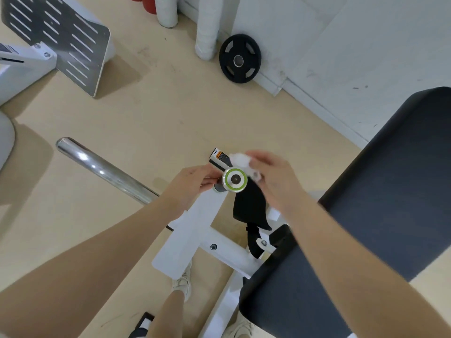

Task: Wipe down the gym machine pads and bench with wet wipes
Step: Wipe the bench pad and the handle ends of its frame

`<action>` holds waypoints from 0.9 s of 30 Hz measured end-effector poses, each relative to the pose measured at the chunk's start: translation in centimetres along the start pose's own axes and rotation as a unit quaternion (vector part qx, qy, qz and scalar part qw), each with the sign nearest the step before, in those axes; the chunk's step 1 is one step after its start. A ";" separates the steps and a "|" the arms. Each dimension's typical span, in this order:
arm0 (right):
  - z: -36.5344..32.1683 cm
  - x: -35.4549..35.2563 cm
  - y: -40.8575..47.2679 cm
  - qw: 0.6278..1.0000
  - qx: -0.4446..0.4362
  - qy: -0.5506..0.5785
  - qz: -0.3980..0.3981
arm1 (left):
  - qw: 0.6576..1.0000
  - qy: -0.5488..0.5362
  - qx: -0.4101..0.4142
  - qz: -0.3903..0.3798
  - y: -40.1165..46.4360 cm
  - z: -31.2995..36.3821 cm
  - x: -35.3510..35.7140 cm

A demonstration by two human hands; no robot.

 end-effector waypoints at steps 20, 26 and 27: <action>3.9 3.4 -11.6 0.933 0.054 0.348 0.074 | 0.962 0.158 0.186 0.120 -6.1 3.7 -0.4; 2.0 -5.5 -18.4 0.945 -0.006 0.291 0.152 | 0.922 0.288 0.248 -0.071 -10.4 5.3 11.2; 1.8 -7.1 -19.7 0.941 -0.023 0.299 0.155 | 0.923 0.291 0.223 -0.119 -11.0 5.1 13.6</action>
Point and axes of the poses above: each hand's wrist, its own y-axis towards the middle knuckle, its own x-axis out of the palm, z = x × y, the point moved 2 cm from there along y, towards the middle knuckle, and after that the axes turned 2 degrees about y, right-handed, at the moved point
